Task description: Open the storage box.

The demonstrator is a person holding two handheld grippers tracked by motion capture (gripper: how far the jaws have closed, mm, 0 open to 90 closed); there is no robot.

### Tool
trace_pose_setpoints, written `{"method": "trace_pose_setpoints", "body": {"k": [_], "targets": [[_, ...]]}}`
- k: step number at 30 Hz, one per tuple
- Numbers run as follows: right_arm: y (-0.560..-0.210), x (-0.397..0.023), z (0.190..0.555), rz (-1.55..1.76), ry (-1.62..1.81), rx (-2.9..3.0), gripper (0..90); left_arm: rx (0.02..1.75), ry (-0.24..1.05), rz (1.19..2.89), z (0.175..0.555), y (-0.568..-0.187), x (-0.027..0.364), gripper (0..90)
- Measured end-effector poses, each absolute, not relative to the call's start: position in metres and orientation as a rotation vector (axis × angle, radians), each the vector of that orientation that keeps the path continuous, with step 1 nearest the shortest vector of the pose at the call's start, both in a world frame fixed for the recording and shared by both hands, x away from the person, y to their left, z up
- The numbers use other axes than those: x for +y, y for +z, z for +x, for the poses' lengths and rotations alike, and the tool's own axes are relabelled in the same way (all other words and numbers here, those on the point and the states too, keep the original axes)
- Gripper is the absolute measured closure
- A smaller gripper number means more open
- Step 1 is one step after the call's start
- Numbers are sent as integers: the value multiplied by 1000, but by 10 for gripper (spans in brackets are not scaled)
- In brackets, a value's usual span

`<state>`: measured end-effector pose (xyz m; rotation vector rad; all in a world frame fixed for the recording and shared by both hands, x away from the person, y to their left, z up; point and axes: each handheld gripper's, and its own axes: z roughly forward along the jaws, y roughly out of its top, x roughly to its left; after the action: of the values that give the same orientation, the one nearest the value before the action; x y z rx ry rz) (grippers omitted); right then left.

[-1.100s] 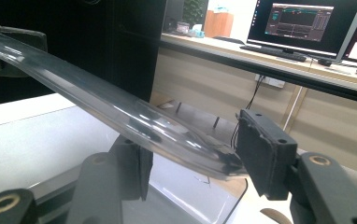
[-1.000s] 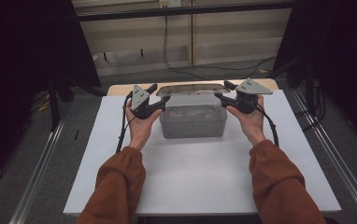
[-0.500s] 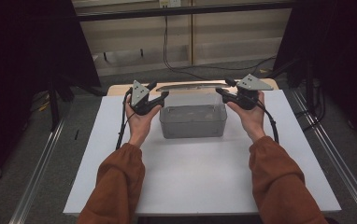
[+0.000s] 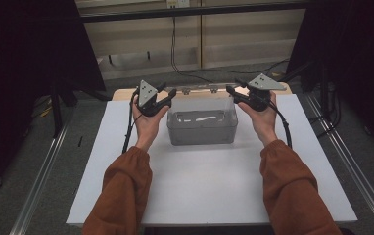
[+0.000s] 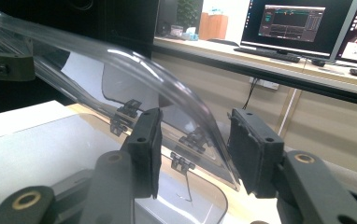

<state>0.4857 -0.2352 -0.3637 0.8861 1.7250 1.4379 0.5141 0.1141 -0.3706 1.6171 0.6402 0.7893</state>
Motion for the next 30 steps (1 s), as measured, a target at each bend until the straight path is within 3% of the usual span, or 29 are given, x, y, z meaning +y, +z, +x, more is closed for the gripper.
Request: {"method": "trace_pose_setpoints", "body": {"k": [9, 30], "targets": [[-370, -243, 493, 942, 1455, 1715, 536, 624, 787, 1641, 521, -371, 109, 554], [-387, -245, 522, 953, 1447, 1742, 652, 659, 745, 1648, 543, -378, 111, 603]]}}
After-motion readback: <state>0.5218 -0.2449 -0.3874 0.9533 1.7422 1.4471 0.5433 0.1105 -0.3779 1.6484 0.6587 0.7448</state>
